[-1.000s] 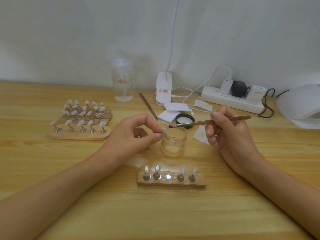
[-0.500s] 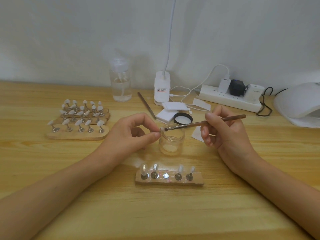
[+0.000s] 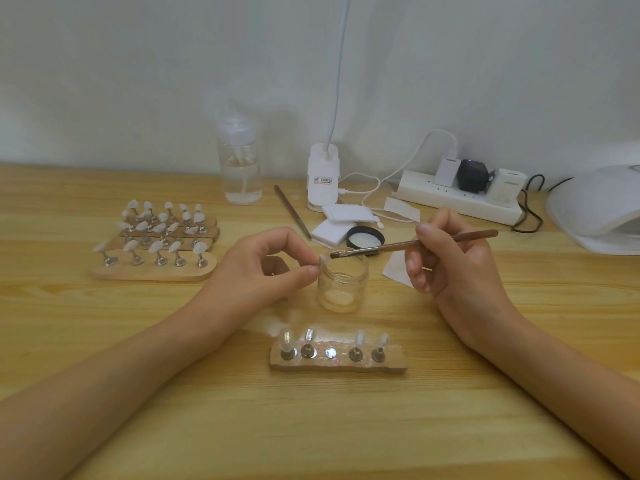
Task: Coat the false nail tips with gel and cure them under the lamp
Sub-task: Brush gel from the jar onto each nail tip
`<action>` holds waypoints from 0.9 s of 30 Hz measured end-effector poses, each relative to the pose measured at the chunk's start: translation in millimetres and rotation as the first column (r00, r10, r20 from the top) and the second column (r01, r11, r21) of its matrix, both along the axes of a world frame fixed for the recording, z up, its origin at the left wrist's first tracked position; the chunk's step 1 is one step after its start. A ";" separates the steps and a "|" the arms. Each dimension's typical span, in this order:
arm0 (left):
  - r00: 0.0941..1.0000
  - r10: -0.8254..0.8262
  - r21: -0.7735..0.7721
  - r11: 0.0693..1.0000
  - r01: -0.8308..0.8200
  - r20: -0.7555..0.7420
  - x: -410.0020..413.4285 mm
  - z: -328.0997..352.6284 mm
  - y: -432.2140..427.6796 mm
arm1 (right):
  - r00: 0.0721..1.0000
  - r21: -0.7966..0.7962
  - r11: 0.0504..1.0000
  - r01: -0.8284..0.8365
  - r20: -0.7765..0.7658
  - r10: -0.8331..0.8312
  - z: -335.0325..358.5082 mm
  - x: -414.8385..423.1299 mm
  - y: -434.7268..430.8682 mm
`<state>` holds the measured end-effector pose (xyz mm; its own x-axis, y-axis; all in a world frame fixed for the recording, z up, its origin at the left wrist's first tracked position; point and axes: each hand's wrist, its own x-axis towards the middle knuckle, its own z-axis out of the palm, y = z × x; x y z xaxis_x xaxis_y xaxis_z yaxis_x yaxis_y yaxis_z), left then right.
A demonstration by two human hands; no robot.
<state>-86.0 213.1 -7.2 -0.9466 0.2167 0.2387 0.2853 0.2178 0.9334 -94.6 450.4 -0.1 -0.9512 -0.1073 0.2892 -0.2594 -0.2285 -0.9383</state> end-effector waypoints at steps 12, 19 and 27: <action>1.000 0.001 0.003 1.000 -0.001 -0.001 0.1 0.5 0.3 | 1.000 0.012 1.000 -0.023 -0.005 0.023 -0.2 -0.3 -0.5; 1.000 -0.009 -0.002 1.000 0.009 -0.003 0.0 -0.6 -0.1 | 1.000 -0.002 1.000 0.020 0.020 -0.020 -1.4 -1.7 0.5; 1.000 -0.019 0.005 1.000 0.019 0.001 -0.6 -0.2 -0.4 | 1.000 0.031 0.999 0.016 0.014 -0.017 -2.1 -2.1 -0.8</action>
<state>-86.6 212.7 -7.5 -0.9427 0.2332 0.2386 0.2880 0.2077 0.9349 -96.7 449.6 -2.2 -0.9569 -0.1002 0.2724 -0.2496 -0.1949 -0.9485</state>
